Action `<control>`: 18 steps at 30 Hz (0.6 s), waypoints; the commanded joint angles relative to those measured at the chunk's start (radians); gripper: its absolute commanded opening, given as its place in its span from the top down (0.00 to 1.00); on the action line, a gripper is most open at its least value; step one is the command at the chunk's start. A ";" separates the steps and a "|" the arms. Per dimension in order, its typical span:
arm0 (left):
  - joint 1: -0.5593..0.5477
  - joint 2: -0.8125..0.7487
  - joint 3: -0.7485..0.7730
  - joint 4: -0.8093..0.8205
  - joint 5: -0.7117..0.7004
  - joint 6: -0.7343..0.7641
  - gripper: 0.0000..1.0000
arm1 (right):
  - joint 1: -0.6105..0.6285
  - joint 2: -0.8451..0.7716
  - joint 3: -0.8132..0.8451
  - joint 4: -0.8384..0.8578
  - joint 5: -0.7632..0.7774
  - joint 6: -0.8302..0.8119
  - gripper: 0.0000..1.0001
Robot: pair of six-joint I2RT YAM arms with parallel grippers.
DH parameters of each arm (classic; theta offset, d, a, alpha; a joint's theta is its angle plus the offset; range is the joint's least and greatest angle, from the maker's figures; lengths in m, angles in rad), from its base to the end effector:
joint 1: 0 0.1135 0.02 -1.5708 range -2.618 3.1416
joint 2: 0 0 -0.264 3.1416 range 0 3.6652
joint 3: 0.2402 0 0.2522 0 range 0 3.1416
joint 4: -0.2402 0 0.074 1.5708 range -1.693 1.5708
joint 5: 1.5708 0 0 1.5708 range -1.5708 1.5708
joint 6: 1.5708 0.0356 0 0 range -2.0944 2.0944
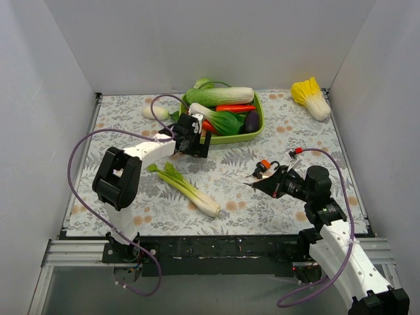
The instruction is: Unlock with the key
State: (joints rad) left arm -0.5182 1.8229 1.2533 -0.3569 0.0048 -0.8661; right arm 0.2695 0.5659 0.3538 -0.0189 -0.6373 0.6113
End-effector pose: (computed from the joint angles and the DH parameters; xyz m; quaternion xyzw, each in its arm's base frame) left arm 0.3390 -0.1935 0.1999 -0.1634 0.9344 -0.2038 0.2423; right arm 0.1381 0.0601 0.2386 -0.0651 0.7667 0.4735 0.4287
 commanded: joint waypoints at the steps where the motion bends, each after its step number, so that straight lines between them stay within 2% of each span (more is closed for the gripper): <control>1: 0.004 0.038 0.058 0.001 -0.029 0.058 0.02 | -0.006 -0.017 -0.021 0.066 -0.024 0.031 0.99; 4: 0.006 0.067 0.066 0.019 -0.032 0.070 0.03 | -0.004 -0.017 -0.022 0.068 -0.027 0.033 0.99; 8: 0.014 0.102 0.087 0.021 -0.026 0.084 0.11 | -0.004 -0.012 -0.022 0.068 -0.028 0.033 0.99; 18: 0.015 0.150 0.083 0.038 -0.048 0.104 0.14 | -0.007 -0.001 -0.035 0.074 -0.030 0.036 0.99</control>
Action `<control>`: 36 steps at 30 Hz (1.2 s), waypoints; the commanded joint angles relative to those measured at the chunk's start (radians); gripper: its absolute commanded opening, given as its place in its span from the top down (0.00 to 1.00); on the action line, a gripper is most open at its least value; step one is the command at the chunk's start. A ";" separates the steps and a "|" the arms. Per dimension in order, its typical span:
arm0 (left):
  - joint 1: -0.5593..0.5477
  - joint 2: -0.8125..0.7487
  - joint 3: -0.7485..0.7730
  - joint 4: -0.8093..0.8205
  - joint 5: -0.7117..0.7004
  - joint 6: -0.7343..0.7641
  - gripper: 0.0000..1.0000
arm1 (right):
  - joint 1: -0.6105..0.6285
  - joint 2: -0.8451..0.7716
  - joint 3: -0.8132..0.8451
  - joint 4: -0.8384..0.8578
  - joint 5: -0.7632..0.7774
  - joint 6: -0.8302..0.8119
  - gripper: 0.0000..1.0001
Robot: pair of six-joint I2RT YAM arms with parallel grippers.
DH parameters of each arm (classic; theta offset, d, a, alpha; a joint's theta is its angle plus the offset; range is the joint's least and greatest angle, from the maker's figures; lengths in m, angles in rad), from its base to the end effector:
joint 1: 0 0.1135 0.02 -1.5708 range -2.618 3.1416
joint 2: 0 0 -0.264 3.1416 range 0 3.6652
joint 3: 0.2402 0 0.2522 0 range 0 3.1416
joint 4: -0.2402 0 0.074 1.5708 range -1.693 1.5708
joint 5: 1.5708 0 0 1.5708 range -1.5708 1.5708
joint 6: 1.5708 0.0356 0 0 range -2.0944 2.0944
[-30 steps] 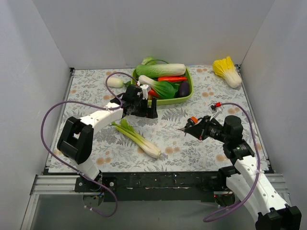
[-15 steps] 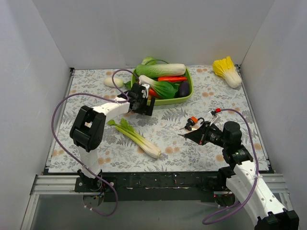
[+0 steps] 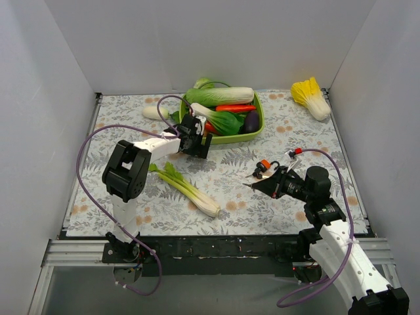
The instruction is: Unlock with the key
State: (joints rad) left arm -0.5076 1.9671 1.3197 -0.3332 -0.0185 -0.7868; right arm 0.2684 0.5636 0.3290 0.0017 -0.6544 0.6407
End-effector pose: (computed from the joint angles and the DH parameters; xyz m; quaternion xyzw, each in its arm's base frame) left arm 0.3625 -0.2009 0.1661 -0.1358 0.9471 -0.1683 0.2373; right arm 0.1374 0.0603 0.2324 -0.0584 0.7669 0.4844 0.4169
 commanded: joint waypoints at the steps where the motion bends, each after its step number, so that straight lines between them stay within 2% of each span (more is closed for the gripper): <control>1: 0.006 0.006 0.013 0.013 -0.023 0.027 0.16 | -0.005 -0.001 -0.010 0.055 -0.013 0.007 0.99; 4: 0.004 0.006 0.001 0.014 -0.020 0.031 0.21 | -0.005 0.001 -0.011 0.055 -0.013 0.007 0.99; 8: 0.004 0.013 0.000 0.017 -0.032 0.038 0.37 | -0.005 -0.004 -0.018 0.054 -0.013 0.007 0.99; 10: 0.004 0.021 -0.002 0.017 -0.035 0.040 0.40 | -0.006 -0.005 -0.019 0.050 -0.013 0.007 0.99; 14: 0.004 0.032 -0.001 0.011 -0.040 0.035 0.53 | -0.005 -0.010 -0.019 0.040 -0.004 0.002 0.99; 15: 0.004 0.033 -0.004 0.011 -0.038 0.034 0.62 | -0.005 -0.010 -0.018 0.037 -0.002 0.001 0.99; 17: 0.004 0.029 -0.011 0.005 -0.029 0.024 0.71 | -0.005 -0.016 -0.016 0.023 0.013 -0.009 0.99; 18: 0.003 0.024 -0.013 0.003 -0.021 0.020 0.82 | -0.005 -0.018 -0.013 0.014 0.021 -0.016 0.99; 21: -0.005 -0.019 -0.042 0.000 0.017 -0.008 0.97 | -0.006 -0.031 0.014 -0.055 0.067 -0.065 0.99; 22: -0.006 -0.034 -0.053 -0.001 0.070 -0.015 1.00 | -0.005 -0.037 0.034 -0.074 0.079 -0.078 0.99; 28: -0.009 -0.249 -0.223 0.092 0.342 -0.058 1.00 | -0.005 -0.064 0.068 -0.141 0.124 -0.127 0.99; 29: -0.009 -0.276 -0.253 0.135 0.439 -0.063 1.00 | -0.003 -0.068 0.065 -0.138 0.125 -0.125 0.99; 32: -0.014 -0.378 -0.339 0.213 0.608 -0.078 1.00 | 0.003 -0.080 0.058 -0.115 0.145 -0.108 0.99; 36: -0.034 -0.461 -0.413 0.279 0.722 -0.095 1.00 | 0.022 -0.093 0.058 -0.075 0.177 -0.066 0.99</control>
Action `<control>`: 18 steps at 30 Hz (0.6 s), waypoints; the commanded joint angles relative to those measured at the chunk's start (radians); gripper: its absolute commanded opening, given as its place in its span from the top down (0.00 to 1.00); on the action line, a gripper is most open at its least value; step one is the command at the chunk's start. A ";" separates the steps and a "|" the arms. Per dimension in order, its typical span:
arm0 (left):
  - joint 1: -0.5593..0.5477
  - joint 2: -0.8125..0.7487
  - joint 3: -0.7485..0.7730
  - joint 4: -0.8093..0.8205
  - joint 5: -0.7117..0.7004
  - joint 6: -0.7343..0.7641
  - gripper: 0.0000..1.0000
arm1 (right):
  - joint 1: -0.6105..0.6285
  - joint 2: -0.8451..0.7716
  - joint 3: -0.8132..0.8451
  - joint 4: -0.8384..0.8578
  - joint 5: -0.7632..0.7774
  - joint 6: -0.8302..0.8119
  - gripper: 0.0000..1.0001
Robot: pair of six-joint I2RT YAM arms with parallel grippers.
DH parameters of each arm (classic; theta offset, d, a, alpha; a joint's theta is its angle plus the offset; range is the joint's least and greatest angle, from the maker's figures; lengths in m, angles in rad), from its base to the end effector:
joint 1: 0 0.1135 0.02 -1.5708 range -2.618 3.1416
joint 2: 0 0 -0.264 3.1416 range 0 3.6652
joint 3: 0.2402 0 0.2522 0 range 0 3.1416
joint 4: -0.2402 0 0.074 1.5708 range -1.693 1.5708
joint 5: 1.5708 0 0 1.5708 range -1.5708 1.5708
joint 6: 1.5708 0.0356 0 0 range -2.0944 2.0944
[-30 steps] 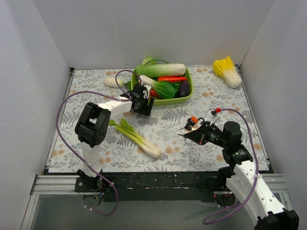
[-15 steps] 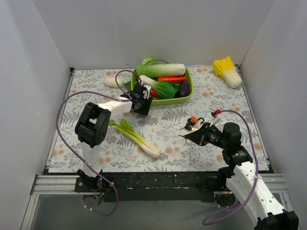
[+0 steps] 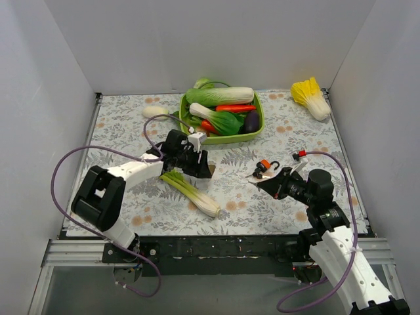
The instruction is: Unlock with the key
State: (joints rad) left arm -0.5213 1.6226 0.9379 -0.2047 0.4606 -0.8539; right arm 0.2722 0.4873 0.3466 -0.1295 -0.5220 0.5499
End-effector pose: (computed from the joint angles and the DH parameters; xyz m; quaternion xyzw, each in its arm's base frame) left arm 0.2766 -0.1771 0.1865 -0.0767 0.9176 -0.3727 0.1148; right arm 0.1289 0.0544 0.2342 -0.0483 0.7832 0.4220 0.4541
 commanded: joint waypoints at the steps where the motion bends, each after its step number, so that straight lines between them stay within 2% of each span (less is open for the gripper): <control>1: -0.025 -0.136 -0.049 0.160 0.253 -0.033 1.00 | 0.024 -0.015 0.040 0.082 0.051 0.050 0.99; 4: -0.040 -0.161 -0.074 0.192 0.286 -0.037 1.00 | 0.061 -0.006 0.042 0.117 0.091 0.090 0.99; 9: -0.057 -0.199 -0.108 0.249 0.286 -0.042 1.00 | 0.197 0.057 0.054 0.157 0.217 0.130 0.99; 14: -0.075 -0.217 -0.129 0.275 0.231 -0.039 1.00 | 0.376 0.134 0.075 0.223 0.374 0.186 0.99; 18: -0.101 -0.231 -0.142 0.275 0.162 -0.025 1.00 | 0.461 0.227 0.097 0.269 0.450 0.219 0.99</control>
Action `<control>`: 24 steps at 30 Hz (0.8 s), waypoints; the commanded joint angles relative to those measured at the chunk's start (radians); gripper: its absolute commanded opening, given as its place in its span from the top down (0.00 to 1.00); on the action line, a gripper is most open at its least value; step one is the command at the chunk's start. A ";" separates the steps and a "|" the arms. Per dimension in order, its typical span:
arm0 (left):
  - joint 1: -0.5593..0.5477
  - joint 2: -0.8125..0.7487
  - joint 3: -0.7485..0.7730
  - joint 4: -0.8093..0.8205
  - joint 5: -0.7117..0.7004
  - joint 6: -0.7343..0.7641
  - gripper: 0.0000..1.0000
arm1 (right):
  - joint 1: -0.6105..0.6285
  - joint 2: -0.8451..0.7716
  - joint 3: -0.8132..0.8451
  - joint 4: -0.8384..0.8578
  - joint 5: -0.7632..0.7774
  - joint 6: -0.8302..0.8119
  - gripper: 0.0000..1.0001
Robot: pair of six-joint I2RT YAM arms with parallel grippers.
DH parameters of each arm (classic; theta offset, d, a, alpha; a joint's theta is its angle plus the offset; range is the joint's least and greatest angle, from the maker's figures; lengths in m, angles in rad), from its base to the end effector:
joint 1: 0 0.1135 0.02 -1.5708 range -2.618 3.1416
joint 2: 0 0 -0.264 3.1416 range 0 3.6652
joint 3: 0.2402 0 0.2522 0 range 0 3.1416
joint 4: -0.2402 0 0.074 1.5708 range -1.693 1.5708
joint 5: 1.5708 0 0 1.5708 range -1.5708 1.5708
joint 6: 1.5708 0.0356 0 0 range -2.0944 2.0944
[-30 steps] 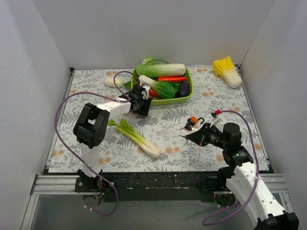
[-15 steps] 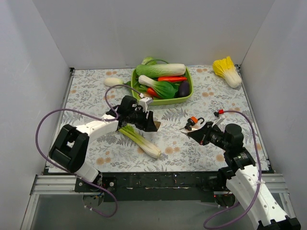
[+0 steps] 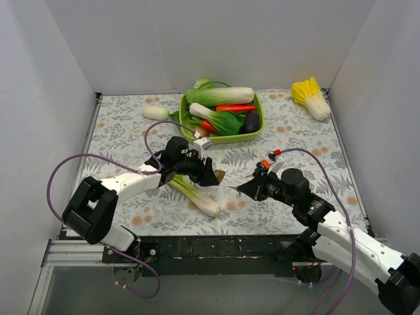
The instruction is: Unlock with the key
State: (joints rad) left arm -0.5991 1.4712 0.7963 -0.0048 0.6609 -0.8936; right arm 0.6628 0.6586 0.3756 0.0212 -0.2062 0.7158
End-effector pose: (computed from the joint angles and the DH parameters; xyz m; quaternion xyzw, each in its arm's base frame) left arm 0.2370 -0.1883 0.2058 0.0131 0.8648 -0.4917 0.1005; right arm 0.1282 0.1093 0.2361 -0.0417 0.7905 0.4481 0.4154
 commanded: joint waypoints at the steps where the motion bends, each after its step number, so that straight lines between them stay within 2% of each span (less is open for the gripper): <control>1: -0.027 -0.083 -0.003 0.075 -0.050 0.015 1.00 | 0.090 0.070 0.071 0.123 0.151 0.057 0.99; 7: -0.050 -0.110 -0.017 0.085 -0.106 0.021 1.00 | 0.126 0.128 0.077 0.177 0.197 0.097 0.99; 24: -0.090 -0.129 -0.028 0.101 -0.093 0.024 1.00 | 0.130 0.141 0.078 0.157 0.286 0.131 0.99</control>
State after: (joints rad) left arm -0.6792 1.4136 0.7727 0.0284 0.5529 -0.8818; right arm 0.7868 0.7994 0.4042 0.1371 0.0422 0.8356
